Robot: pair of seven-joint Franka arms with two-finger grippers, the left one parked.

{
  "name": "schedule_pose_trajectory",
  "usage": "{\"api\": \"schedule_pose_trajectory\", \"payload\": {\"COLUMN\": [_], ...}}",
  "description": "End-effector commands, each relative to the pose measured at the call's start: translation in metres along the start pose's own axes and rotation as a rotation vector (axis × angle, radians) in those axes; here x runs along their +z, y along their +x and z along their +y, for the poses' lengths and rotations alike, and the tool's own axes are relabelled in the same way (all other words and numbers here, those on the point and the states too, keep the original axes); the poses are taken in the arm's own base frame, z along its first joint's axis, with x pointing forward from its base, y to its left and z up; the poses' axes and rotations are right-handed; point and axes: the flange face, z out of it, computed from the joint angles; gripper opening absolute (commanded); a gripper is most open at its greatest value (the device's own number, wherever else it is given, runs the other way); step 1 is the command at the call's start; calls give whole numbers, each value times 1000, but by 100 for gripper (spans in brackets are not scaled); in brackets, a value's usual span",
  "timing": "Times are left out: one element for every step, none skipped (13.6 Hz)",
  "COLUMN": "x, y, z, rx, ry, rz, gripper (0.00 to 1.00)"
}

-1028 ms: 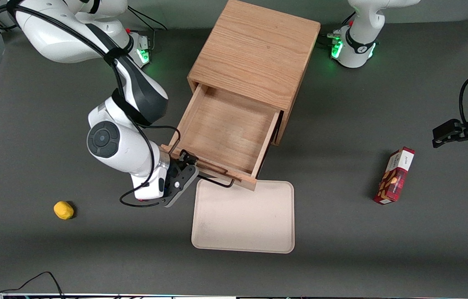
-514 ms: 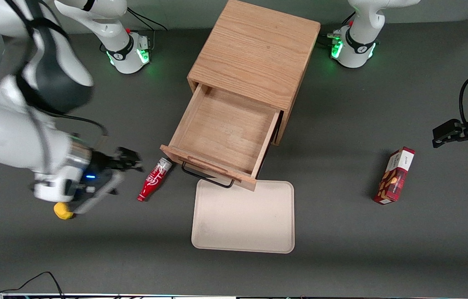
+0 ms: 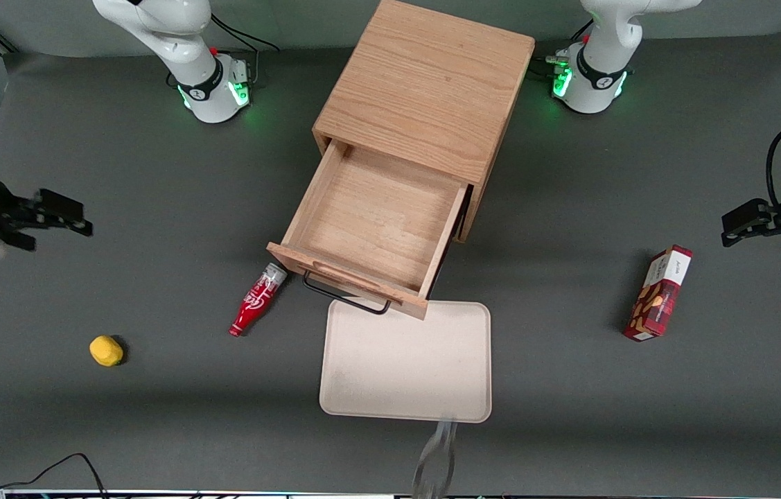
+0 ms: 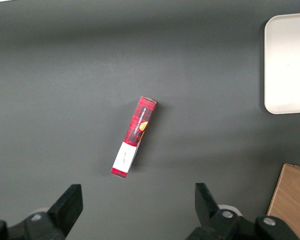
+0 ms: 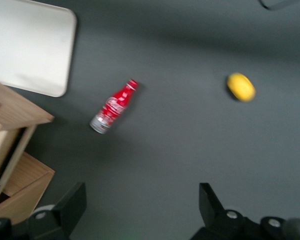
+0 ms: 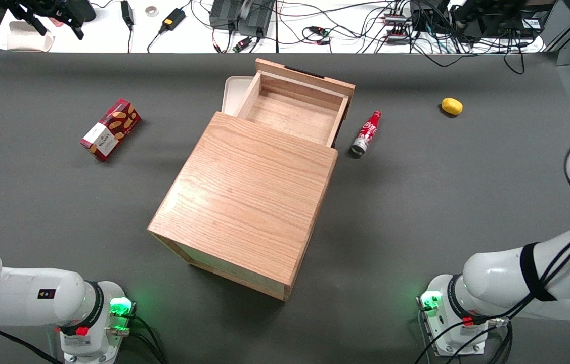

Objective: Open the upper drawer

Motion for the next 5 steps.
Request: {"api": "schedule_pose_trajectory", "payload": {"x": [-6, -6, -7, -8, -8], "y": [-43, -44, -45, -45, -45], "z": [24, 30, 31, 32, 32], "rx": [153, 166, 168, 167, 160], "ry": [-48, -48, -50, -62, -73], "rz": [-3, -4, -3, -2, -2], "gripper": [100, 100, 100, 100, 100]}}
